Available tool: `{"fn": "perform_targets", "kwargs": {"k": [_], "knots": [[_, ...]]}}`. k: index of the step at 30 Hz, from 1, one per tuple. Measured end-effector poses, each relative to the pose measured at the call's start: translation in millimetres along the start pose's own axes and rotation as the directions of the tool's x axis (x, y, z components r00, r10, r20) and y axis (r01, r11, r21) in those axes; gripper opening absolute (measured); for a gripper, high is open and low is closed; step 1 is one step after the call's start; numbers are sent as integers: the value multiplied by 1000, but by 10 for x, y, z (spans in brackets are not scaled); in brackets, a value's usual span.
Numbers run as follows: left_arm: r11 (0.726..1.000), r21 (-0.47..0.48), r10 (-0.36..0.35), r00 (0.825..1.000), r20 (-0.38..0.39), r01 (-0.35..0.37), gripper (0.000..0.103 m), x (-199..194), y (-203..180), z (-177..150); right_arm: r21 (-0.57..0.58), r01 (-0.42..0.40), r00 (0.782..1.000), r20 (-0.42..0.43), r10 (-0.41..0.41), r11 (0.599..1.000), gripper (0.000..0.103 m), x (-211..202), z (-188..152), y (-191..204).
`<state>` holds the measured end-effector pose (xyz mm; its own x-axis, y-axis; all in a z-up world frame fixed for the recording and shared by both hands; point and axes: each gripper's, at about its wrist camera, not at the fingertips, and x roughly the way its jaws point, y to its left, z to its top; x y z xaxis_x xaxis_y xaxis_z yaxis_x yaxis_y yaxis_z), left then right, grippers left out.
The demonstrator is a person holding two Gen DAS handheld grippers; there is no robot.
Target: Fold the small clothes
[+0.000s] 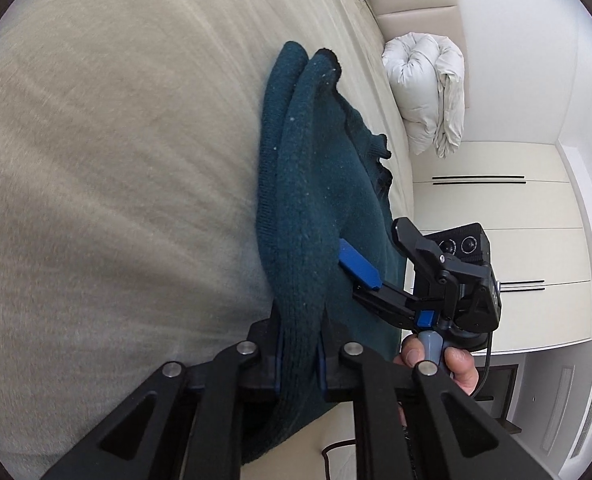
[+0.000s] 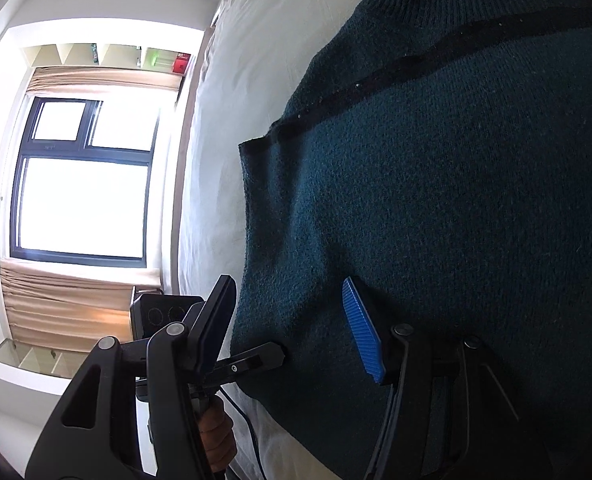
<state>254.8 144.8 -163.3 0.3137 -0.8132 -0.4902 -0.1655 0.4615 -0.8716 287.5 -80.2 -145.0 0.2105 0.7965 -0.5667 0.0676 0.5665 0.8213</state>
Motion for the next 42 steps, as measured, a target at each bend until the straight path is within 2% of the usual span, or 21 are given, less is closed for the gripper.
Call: {"fn": "perform_targets", "kwargs": {"k": [5, 8, 9, 13, 15, 20, 25, 26, 28, 29, 30, 31, 33, 36, 40, 42], "knots": [[1000, -19, -14, 1000, 20, 15, 13, -30, -47, -15, 7, -33, 999, 24, 33, 999, 54, -36, 29, -29], [1000, 3, -7, 999, 39, 7, 13, -70, -221, -23, 31, -63, 994, 89, 60, 998, 56, -234, 42, -84], [1000, 18, -2, 999, 45, 1, 13, -79, -304, -29, 32, -72, 992, 109, 68, 997, 61, -339, 33, -106], [995, 92, 27, 998, 56, -32, 13, 13, -769, -68, 59, -151, 981, 136, 141, 987, 61, -746, 14, -300], [989, 141, 40, 998, 56, -48, 13, 126, -1048, -114, 76, -209, 968, 159, 195, 975, 61, -964, 15, -438], [964, 262, 49, 999, 4, -48, 13, 714, -1746, -263, 126, -357, 916, 240, 321, 925, 72, -1508, 26, -809], [936, 351, 49, 994, -96, -12, 14, 1581, -2165, -504, 127, -381, 896, 296, 332, 916, 78, -2003, 59, -1119], [934, 358, 48, 991, -126, 0, 17, 1782, -2175, -553, 133, -385, 893, 305, 332, 913, 78, -2095, 74, -1205], [938, 346, 37, 981, -188, 31, 30, 2109, -2134, -638, 153, -389, 887, 329, 324, 909, 78, -2293, 160, -1311], [938, 344, 30, 978, -209, 44, 38, 2195, -2119, -683, 165, -387, 886, 339, 316, 907, 78, -2441, 152, -1483], [936, 347, 27, 975, -221, 52, 43, 2229, -2111, -730, 186, -367, 894, 340, 291, 911, 81, -2493, 146, -1562], [932, 357, 22, 974, -227, 62, 46, 2210, -2118, -776, 202, -361, 898, 340, 280, 910, 79, -2540, 129, -1644], [910, 402, -5, 975, -223, 97, 57, 2060, -2157, -841, 193, -376, 894, 333, 300, 906, 79, -2602, 117, -1725], [888, 455, 2, 988, -154, 69, 58, 1718, -2146, -804, 160, -340, 909, 307, 281, 927, 79, -2651, 142, -1688], [890, 456, 19, 996, -83, 21, 58, 1404, -1982, -670, 127, -225, 947, 263, 186, 966, 78, -2650, 195, -1541], [901, 434, 28, 996, -82, 11, 58, 1349, -1845, -618, 109, -132, 969, 223, 105, 985, 72, -2606, 202, -1441]]}}
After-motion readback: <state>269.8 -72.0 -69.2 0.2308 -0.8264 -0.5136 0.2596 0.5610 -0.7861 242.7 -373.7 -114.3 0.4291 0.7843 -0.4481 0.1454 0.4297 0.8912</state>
